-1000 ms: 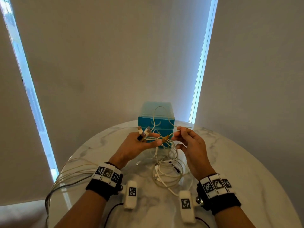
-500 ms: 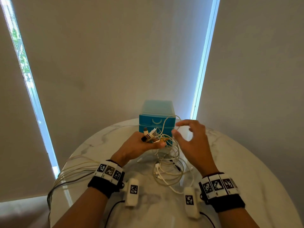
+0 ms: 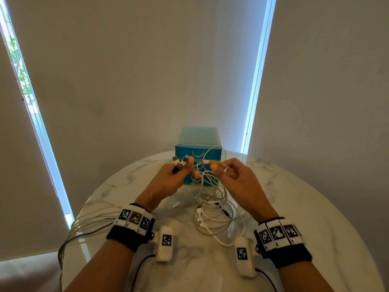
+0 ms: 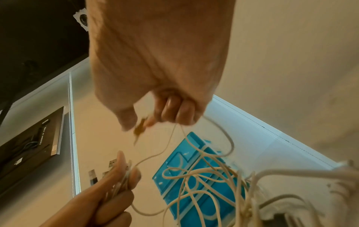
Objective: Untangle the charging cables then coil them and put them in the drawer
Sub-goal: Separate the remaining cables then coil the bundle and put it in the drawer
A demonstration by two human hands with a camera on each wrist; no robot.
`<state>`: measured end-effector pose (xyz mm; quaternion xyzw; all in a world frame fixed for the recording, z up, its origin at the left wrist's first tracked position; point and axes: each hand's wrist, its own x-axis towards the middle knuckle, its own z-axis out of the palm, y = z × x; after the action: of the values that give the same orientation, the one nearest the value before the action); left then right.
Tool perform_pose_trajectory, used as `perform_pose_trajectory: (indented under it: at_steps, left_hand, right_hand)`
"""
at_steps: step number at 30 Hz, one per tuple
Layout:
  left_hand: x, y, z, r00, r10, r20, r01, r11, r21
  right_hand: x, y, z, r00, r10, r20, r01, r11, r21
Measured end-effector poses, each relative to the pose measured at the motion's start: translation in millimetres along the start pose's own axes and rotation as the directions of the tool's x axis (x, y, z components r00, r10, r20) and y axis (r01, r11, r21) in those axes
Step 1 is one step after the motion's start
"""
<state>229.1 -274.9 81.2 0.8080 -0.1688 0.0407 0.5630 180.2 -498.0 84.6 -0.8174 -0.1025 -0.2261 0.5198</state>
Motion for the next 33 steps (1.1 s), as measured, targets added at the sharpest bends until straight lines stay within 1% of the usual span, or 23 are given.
perform_pose_trajectory:
  at_steps: [1,2,3,4,6,7,8,11,13,15,16,17,19,21,22,23,24,25,27,29,30,31,33]
  left_hand:
    - [0.1,-1.1,-0.7,1.0,-0.014,0.01,0.014,1.0,-0.019]
    - [-0.1,-1.3,-1.2,0.999,-0.02,0.044,0.022,0.999,-0.049]
    - [-1.5,-1.1,-0.8,0.994,-0.019,0.106,0.027,0.997,-0.075]
    - [-4.1,0.6,0.3,0.983,-0.017,0.184,0.036,0.995,-0.097]
    - [-8.6,3.0,1.1,0.95,-0.012,0.313,0.05,0.992,-0.112]
    - [-10.1,4.1,0.5,0.937,-0.016,0.348,0.06,0.991,-0.117]
    - [-10.8,4.7,-0.7,0.931,-0.021,0.363,0.071,0.99,-0.125]
    - [-12.0,8.0,-3.7,0.928,-0.028,0.373,0.083,0.988,-0.132]
    - [-13.0,8.1,-3.1,0.922,-0.017,0.386,0.072,0.989,-0.128]
    - [-14.6,8.3,-2.1,0.915,0.0,0.404,0.054,0.991,-0.121]
    - [-14.7,8.0,-2.3,0.915,0.003,0.403,0.046,0.993,-0.11]
    - [-14.7,7.8,-3.0,0.92,0.002,0.391,0.039,0.994,-0.098]
    - [-14.1,7.4,-5.8,0.943,0.009,0.332,0.014,0.998,-0.068]
    - [-9.6,2.5,-7.5,0.968,0.006,0.252,0.006,0.999,-0.043]
    - [-7.6,0.5,-7.4,0.978,0.003,0.209,0.002,1.0,-0.023]
    - [-6.1,-0.3,-6.4,0.986,0.01,0.164,-0.009,1.0,-0.004]
    - [-4.6,-1.0,-5.1,0.993,0.026,0.113,-0.028,1.0,0.012]
    - [-2.5,-1.5,-4.2,0.997,0.044,0.058,-0.045,0.999,0.015]
    - [0.5,-0.5,-3.2,0.997,0.049,-0.052,-0.05,0.999,-0.021]
    - [-0.6,1.6,-5.7,0.99,0.03,-0.136,-0.046,0.992,-0.117]
    - [-0.8,1.4,-7.7,0.988,0.012,-0.156,-0.042,0.981,-0.187]
    - [-0.2,1.0,-9.1,0.989,-0.006,-0.15,-0.035,0.963,-0.267]
    - [-2.1,3.0,-10.8,0.995,0.012,-0.104,-0.053,0.912,-0.407]
  right_hand:
    - [1.2,-0.1,-3.8,0.991,0.004,-0.133,0.008,0.996,0.089]
    - [1.5,-0.7,-7.5,0.975,0.001,-0.224,0.033,0.988,0.148]
    - [0.8,-2.1,-9.9,0.968,-0.026,-0.25,0.067,0.985,0.159]
    - [-1.1,-3.2,-10.5,0.976,-0.069,-0.205,0.096,0.988,0.123]
    - [-6.7,-9.0,-5.0,0.992,-0.123,-0.006,0.123,0.991,0.044]
    - [-7.6,-9.2,-1.0,0.99,-0.123,0.072,0.124,0.992,0.004]
    - [-8.8,-10.1,1.9,0.986,-0.122,0.111,0.127,0.991,-0.032]
    - [-8.2,-7.2,4.5,0.986,-0.137,0.095,0.145,0.986,-0.079]
    - [-8.9,-6.3,3.3,0.977,-0.166,0.133,0.182,0.976,-0.117]
    - [-7.1,1.2,5.6,0.969,-0.187,0.163,0.22,0.952,-0.214]
    - [-5.4,4.6,5.7,0.973,-0.188,0.137,0.218,0.942,-0.256]
    - [-3.1,8.6,4.1,0.981,-0.186,0.061,0.195,0.94,-0.28]
    - [1.8,11.4,-4.1,0.971,-0.16,-0.178,0.125,0.974,-0.19]
    - [6.8,7.8,-17.8,0.906,-0.055,-0.42,0.074,0.997,0.03]
    - [9.5,8.4,-22.8,0.874,0.051,-0.484,0.033,0.986,0.165]
    - [10.9,9.0,-25.3,0.849,0.171,-0.5,-0.022,0.957,0.289]
    - [10.6,8.8,-25.2,0.839,0.279,-0.468,-0.09,0.918,0.385]
    - [10.4,9.4,-24.3,0.845,0.354,-0.401,-0.159,0.882,0.443]
    - [9.5,8.8,-21.2,0.865,0.413,-0.285,-0.253,0.849,0.464]
    - [6.7,3.6,-17.3,0.887,0.356,-0.294,-0.225,0.889,0.398]
    - [5.0,-1.2,-16.1,0.901,0.292,-0.32,-0.178,0.923,0.342]
    - [2.7,-7.4,-13.6,0.928,0.222,-0.3,-0.133,0.948,0.29]
    - [-1.1,-15.9,-1.6,0.981,0.125,-0.147,-0.089,0.968,0.234]
